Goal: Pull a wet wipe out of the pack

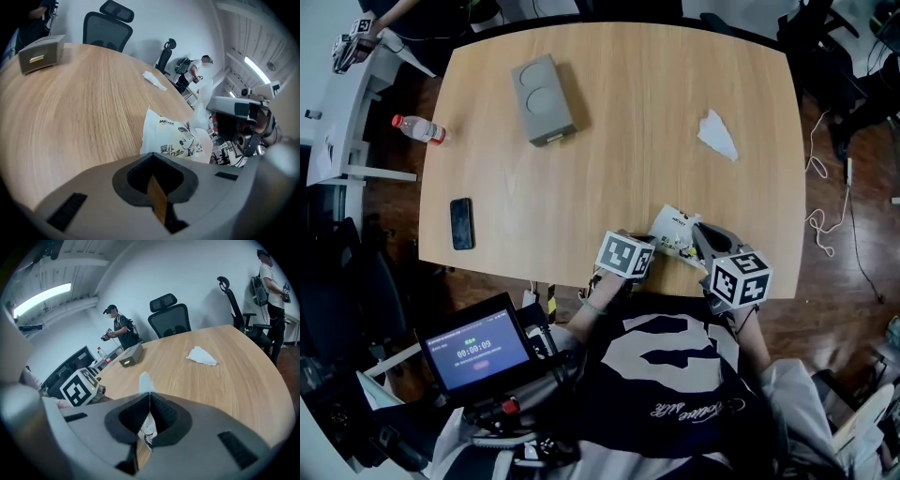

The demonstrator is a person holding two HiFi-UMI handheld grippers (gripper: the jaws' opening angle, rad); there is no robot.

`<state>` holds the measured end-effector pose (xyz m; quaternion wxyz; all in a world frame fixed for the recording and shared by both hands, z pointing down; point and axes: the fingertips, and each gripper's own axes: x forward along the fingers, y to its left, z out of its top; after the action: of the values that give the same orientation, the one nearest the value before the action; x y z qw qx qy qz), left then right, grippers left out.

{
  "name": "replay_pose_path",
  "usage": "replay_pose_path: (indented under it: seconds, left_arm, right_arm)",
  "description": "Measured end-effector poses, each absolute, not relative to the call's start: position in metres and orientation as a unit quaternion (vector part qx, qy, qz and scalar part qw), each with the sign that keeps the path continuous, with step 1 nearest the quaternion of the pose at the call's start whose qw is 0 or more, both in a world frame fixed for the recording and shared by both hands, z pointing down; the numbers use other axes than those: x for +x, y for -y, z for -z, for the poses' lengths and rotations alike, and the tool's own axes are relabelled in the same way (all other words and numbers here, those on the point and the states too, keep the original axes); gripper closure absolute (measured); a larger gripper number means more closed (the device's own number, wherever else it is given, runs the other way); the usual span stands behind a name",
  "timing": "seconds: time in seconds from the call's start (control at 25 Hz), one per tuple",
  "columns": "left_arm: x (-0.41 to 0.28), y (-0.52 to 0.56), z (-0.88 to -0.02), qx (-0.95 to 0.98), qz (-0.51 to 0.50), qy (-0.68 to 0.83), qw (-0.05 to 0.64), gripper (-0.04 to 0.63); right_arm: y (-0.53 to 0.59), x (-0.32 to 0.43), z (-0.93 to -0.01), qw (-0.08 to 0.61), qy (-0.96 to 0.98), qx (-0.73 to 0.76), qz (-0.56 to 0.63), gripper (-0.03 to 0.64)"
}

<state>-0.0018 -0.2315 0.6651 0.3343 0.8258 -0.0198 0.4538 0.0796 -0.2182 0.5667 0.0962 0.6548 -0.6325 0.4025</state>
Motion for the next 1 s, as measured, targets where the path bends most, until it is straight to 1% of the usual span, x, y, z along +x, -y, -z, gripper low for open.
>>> replay_pose_path:
  seconds: [0.36,0.6,0.8,1.0]
  left_arm:
    - [-0.002,0.233,-0.665,0.825,-0.44,0.055,0.349,0.592]
    - [-0.005,0.231,-0.663,0.815,-0.421,0.116,0.382,0.592]
    - [0.0,0.229,-0.642,0.828,-0.366,0.172,0.389,0.592]
    - [0.009,0.209,-0.621,0.826,-0.311,0.216,0.418,0.592]
  right_arm:
    - [0.201,0.106,-0.553,0.077,0.624,0.672,-0.392,0.611]
    - [0.178,0.124,-0.551,0.067,0.628,0.671,-0.388,0.611]
    - [0.16,0.142,-0.553,0.064,0.639,0.662,-0.387,0.611]
    - [0.136,0.156,-0.56,0.066,0.66,0.639,-0.39,0.61]
